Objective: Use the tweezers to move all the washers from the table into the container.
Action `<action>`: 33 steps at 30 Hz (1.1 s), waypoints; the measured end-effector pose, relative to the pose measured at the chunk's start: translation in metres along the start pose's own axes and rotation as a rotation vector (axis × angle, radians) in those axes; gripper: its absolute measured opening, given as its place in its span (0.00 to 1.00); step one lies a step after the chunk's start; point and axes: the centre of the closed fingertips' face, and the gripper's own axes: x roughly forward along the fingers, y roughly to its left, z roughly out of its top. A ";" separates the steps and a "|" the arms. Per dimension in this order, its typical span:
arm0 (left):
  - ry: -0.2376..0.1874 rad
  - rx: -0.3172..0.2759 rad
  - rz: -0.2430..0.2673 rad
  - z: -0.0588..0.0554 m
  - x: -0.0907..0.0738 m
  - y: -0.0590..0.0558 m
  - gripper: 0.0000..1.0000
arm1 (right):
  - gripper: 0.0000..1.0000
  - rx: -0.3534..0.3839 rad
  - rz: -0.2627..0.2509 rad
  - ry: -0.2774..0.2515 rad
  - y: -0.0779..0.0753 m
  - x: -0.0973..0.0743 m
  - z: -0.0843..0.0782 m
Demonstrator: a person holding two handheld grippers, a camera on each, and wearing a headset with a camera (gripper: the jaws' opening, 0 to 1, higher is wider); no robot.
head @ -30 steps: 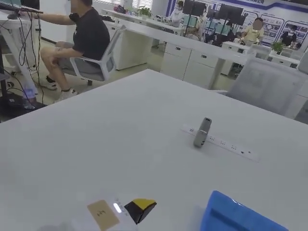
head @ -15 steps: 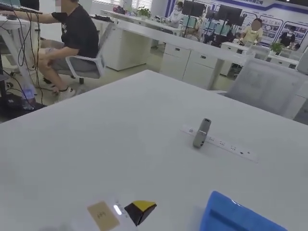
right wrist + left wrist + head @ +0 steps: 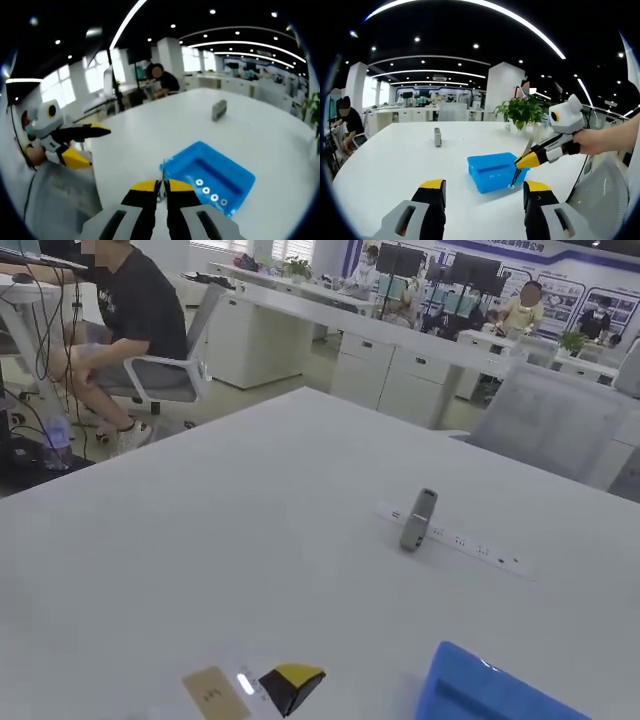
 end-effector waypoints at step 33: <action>0.027 0.007 -0.026 -0.006 0.002 -0.005 0.58 | 0.03 -0.013 -0.094 0.016 -0.055 0.048 0.016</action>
